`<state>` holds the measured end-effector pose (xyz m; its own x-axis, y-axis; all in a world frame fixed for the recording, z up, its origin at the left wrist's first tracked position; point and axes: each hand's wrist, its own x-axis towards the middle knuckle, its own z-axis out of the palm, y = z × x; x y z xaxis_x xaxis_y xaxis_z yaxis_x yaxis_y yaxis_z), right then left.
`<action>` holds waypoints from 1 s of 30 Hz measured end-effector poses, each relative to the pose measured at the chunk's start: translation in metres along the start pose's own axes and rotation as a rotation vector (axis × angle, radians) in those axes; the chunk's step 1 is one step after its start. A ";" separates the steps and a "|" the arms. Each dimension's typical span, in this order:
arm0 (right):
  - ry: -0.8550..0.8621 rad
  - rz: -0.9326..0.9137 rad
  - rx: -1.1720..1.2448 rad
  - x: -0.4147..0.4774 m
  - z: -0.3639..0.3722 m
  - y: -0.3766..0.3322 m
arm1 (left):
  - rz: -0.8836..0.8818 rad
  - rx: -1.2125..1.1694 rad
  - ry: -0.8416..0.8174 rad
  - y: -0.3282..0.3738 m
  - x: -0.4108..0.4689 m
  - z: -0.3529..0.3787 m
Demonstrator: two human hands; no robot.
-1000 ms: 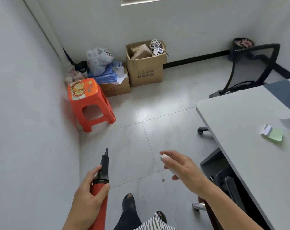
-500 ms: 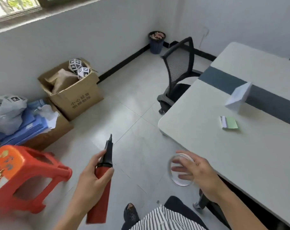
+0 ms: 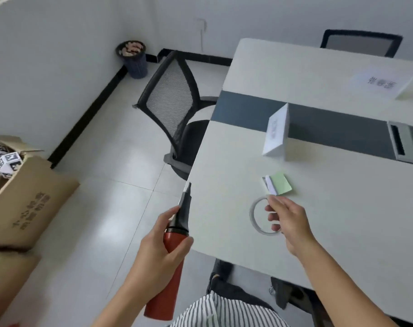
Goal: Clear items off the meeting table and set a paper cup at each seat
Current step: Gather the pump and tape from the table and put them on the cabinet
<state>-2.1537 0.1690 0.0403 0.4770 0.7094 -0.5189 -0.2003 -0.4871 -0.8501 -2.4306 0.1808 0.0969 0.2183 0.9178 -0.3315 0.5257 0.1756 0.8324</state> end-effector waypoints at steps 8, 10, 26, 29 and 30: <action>0.156 0.084 -0.196 0.163 -0.020 -0.020 | -0.023 0.087 -0.062 0.012 0.081 -0.002; 0.181 0.073 -0.361 0.187 -0.020 -0.011 | -0.029 0.113 -0.097 0.011 0.097 -0.003; 0.228 0.263 -0.927 0.199 0.002 0.016 | -0.034 0.140 -0.202 0.028 0.176 -0.006; 0.256 0.241 -0.850 0.197 0.007 0.019 | -0.038 0.131 -0.186 0.029 0.174 -0.007; 0.256 0.243 -0.819 0.197 0.009 0.020 | -0.045 0.126 -0.178 0.029 0.173 -0.008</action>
<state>-2.0714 0.3030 -0.0797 0.6970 0.4518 -0.5569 0.3075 -0.8898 -0.3371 -2.3847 0.3473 0.0673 0.3284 0.8306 -0.4497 0.6343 0.1588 0.7566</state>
